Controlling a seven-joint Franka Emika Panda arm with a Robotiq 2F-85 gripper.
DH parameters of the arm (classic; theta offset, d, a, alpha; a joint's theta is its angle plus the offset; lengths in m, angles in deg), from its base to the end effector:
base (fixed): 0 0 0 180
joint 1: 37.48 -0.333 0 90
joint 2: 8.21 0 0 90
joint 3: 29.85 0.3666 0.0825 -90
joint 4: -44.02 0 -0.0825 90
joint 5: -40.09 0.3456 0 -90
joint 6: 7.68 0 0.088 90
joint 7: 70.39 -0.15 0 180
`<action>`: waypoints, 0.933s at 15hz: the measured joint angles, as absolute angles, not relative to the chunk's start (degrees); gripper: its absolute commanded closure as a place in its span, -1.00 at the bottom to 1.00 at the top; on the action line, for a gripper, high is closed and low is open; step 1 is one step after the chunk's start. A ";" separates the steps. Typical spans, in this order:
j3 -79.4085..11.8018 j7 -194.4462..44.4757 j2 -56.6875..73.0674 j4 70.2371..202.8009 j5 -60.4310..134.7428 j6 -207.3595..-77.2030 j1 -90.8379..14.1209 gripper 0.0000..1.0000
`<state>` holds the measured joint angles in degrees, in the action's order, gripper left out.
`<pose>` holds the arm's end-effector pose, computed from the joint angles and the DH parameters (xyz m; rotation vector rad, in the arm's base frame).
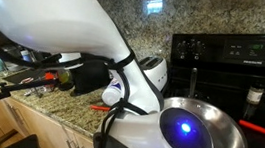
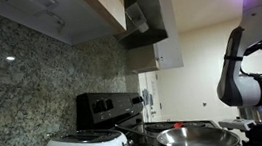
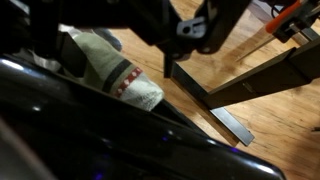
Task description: Remove the towel from the oven door handle and use it to wipe the silver pan, place the towel on the countertop
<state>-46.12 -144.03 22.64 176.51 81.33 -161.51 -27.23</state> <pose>0.4404 -0.2381 0.1466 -1.1271 2.8409 0.2087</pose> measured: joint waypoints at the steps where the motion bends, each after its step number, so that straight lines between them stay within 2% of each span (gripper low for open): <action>1: -46.18 -144.05 22.64 176.20 81.23 -161.51 -27.14 0.15; 4: -46.09 -144.01 22.66 175.30 81.19 -161.50 -26.68 0.64; 7: -46.08 -143.96 22.68 174.86 80.95 -161.51 -26.60 0.98; 14: -45.32 -143.61 22.63 174.57 80.95 -161.48 -25.63 0.98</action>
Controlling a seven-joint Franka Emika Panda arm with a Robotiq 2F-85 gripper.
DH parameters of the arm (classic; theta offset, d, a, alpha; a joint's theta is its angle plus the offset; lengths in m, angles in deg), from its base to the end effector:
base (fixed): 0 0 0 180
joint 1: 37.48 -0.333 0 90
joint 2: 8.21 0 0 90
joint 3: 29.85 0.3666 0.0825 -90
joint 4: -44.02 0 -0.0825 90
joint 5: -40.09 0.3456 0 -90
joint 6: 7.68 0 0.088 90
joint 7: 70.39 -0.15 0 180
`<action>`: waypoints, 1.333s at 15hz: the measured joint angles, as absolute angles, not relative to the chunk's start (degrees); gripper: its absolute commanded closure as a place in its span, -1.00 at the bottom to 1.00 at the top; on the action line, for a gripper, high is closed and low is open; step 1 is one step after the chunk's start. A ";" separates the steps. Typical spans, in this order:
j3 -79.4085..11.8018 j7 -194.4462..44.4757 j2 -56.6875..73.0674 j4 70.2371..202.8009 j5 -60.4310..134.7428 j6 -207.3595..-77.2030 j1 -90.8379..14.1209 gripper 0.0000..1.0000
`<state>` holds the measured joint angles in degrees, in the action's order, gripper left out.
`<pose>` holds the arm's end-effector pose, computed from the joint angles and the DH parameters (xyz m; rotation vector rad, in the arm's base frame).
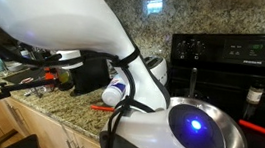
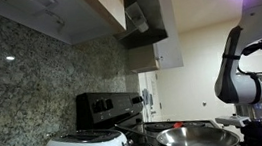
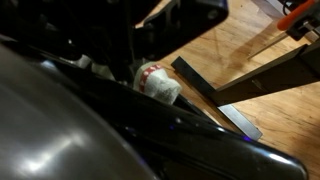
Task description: Remove the towel from the oven door handle and use it to wipe the silver pan, place the towel on the countertop
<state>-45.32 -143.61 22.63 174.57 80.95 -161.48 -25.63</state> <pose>0.4516 -0.2492 0.1541 -1.1252 2.8161 0.1779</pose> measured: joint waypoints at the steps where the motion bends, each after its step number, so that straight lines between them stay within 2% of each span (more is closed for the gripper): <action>1: -45.17 -143.34 22.58 174.57 80.96 -161.48 -25.40 0.98; 6: -44.98 -137.58 18.79 177.81 81.58 -162.63 -24.47 0.98; 11: -46.70 -132.00 6.23 187.82 80.91 -166.05 -24.14 0.98; 15: -49.41 -133.68 -4.03 194.78 72.67 -167.81 -25.17 0.93; 20: -48.89 -133.67 -2.44 194.47 72.68 -167.81 -24.88 0.93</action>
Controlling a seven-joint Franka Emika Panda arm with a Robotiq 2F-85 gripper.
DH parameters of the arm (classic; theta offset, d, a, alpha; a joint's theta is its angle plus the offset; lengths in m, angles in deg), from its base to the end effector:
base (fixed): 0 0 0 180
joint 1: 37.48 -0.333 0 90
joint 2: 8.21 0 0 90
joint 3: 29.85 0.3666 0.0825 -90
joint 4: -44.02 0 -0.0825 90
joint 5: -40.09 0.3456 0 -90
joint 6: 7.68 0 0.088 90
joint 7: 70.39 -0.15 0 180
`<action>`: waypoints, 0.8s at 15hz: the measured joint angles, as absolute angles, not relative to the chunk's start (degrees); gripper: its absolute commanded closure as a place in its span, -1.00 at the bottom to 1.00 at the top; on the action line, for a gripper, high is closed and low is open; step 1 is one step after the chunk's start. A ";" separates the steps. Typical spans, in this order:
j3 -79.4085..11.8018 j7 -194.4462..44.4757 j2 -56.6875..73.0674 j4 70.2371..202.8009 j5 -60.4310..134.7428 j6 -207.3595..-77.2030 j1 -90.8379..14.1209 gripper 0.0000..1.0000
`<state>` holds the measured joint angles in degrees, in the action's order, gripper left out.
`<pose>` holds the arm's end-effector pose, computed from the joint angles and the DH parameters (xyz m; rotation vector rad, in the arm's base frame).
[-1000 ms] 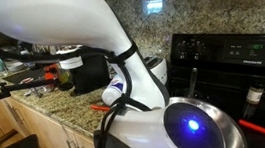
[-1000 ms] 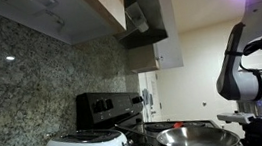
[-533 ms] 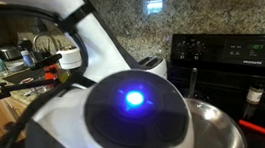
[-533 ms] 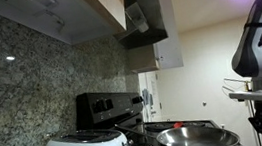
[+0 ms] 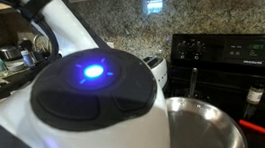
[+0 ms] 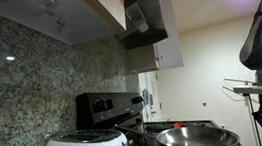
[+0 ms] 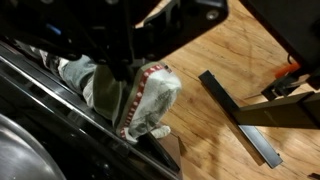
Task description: Remove the towel from the oven door handle and use it to wipe the silver pan, place the towel on the countertop
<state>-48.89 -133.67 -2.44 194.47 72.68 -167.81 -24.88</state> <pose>0.3543 -0.2403 0.2637 -1.3595 2.6153 -0.0406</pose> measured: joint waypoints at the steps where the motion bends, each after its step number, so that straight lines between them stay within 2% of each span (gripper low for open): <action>1: -48.89 -133.67 -2.31 194.44 72.68 -167.81 -24.83 0.93; 8: -48.88 -133.73 -2.30 194.50 72.68 -168.48 -24.69 0.98; 12: -51.01 -140.05 -5.94 198.80 65.01 -180.76 -25.43 0.98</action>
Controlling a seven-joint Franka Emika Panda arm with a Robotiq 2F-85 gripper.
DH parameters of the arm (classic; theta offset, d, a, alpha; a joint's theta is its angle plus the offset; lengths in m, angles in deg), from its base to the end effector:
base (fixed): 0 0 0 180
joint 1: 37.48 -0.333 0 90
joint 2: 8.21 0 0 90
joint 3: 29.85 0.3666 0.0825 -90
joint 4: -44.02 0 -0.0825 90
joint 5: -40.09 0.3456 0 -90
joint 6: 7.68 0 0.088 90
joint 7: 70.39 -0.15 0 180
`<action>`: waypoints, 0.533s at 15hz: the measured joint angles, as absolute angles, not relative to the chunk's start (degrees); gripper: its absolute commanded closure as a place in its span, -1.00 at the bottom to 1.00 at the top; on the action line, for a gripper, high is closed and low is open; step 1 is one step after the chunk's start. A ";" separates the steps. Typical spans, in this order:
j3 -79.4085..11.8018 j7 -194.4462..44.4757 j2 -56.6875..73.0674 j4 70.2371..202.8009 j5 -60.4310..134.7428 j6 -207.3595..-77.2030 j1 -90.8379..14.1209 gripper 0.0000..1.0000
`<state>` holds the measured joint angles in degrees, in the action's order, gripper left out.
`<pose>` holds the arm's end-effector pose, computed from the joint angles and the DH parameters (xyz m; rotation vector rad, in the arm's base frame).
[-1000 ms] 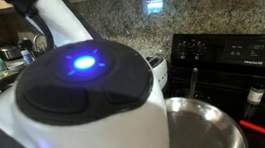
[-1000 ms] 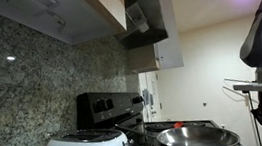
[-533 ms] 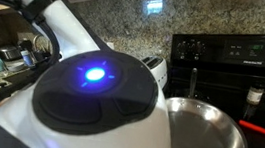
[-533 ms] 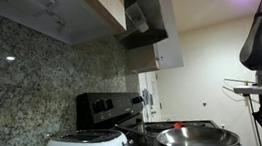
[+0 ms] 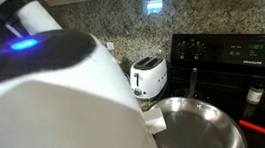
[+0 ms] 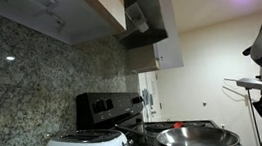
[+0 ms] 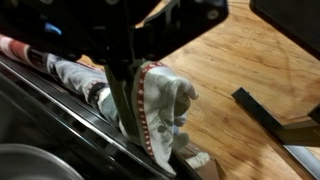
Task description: Remove the towel from the oven door handle and use it to wipe the silver pan, place the towel on the countertop
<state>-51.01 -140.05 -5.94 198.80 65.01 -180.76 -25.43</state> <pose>0.3417 -0.2592 0.2892 -1.3108 2.6327 -0.3468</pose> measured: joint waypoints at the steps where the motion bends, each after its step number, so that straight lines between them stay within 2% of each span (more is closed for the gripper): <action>1: -51.92 -142.63 -7.71 200.87 61.55 -184.67 -25.46 0.98; 3: -52.95 -145.15 -10.32 204.01 57.43 -192.19 -24.87 0.98; 8: -50.39 -138.04 -10.67 203.32 64.93 -201.00 -22.50 0.98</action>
